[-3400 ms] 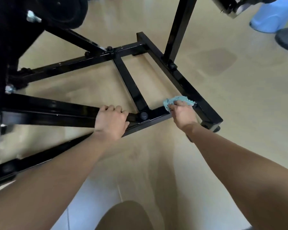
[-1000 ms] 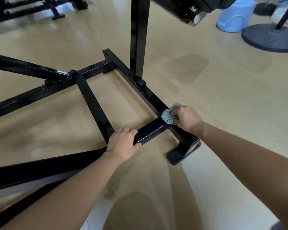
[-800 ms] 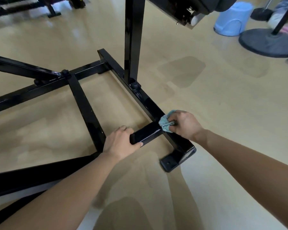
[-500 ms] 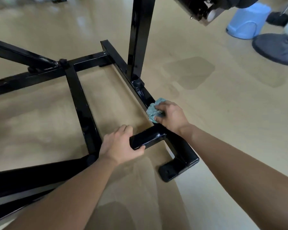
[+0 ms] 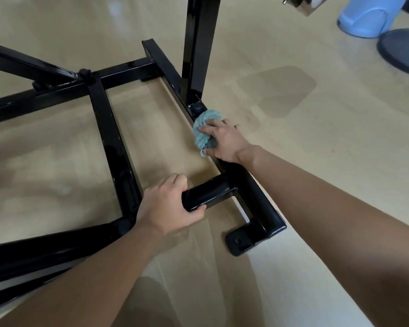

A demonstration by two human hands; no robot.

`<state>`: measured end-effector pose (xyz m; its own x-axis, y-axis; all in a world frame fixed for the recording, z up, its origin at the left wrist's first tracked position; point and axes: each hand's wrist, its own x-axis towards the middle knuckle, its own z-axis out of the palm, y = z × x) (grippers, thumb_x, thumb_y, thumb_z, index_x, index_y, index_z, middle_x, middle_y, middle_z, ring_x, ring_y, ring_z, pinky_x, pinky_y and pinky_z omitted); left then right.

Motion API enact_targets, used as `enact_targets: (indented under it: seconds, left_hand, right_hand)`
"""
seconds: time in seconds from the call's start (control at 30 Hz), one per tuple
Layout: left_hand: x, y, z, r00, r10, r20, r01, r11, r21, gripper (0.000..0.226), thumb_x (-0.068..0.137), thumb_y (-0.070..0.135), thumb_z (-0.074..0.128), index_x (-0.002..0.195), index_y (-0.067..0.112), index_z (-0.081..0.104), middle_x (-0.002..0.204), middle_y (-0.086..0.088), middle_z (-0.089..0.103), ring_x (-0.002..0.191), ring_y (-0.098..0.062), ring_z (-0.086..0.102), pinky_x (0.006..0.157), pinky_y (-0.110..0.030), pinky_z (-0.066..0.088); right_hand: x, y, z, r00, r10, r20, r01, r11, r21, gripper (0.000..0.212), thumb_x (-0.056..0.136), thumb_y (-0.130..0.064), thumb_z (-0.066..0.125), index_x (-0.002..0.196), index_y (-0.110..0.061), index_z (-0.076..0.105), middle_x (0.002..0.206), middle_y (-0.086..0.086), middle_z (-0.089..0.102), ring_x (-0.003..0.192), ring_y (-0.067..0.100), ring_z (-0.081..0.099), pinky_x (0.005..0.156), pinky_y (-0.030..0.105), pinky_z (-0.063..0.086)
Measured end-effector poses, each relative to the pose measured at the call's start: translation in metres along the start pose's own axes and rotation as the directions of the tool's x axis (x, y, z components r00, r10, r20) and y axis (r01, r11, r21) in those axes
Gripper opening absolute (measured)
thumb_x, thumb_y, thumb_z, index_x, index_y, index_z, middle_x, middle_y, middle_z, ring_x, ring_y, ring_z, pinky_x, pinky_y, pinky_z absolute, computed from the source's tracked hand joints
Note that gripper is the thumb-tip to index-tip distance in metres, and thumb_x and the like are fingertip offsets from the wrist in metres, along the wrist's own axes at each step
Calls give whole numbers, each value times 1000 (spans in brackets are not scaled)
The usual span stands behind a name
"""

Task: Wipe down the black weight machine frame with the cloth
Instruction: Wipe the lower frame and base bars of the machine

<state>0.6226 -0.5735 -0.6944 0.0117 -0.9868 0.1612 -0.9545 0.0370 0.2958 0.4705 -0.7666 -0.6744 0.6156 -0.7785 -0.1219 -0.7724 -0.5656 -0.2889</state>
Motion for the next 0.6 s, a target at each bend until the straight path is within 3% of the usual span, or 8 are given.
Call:
enact_targets:
  seconds: [0.13,0.27,0.33,0.43,0.53,0.6]
  left_hand:
    - [-1,1,-1,1000,2,10,-2,1000,11,52,63,70,62,79,26,39,74,14,39,67,-16,51,56,-28,35]
    - [-3,4,-2,1000,-1,16,1,1000,27,51,64,71,58,80,26,40,77,13,44,71,-17,53,57,-29,37]
    - [-3,5,-3,1000,1,8,-2,999,32,51,65,71,57,80,24,41,77,12,46,71,-18,55,56,-29,37]
    - [-4,5,-1,1000,-4,-2,5,1000,29,52,64,70,56,80,23,41,77,11,44,72,-19,55,55,-30,38]
    - [-4,5,1,1000,-8,-15,8,1000,17,52,63,68,61,79,23,38,75,11,41,72,-19,53,55,-30,38]
    - [-4,4,2,1000,-7,-13,7,1000,14,52,63,66,64,79,24,37,75,12,41,71,-19,53,56,-29,38]
  right_hand:
    - [-41,7,-5,998,-64,-23,64,998,15,58,89,-35,70,145,-28,54,144,-1,46,129,24,38,100,43,34]
    - [-86,17,-3,992,-113,-49,117,987,109,41,84,-18,73,126,-18,70,128,5,61,115,30,53,100,45,45]
    - [-107,21,0,991,-103,-88,113,988,108,34,84,-12,74,118,-13,74,122,7,66,110,31,59,100,37,46]
    - [-133,27,-7,993,30,-117,-11,986,166,22,86,-13,73,108,-12,74,111,4,68,100,26,64,86,26,45]
    - [-138,42,-13,969,247,-15,-234,936,261,3,89,-18,71,88,-18,68,91,6,71,87,27,65,75,34,51]
    - [-131,51,-15,929,357,99,-367,846,386,9,89,-18,71,82,-15,65,84,10,71,83,28,66,73,38,52]
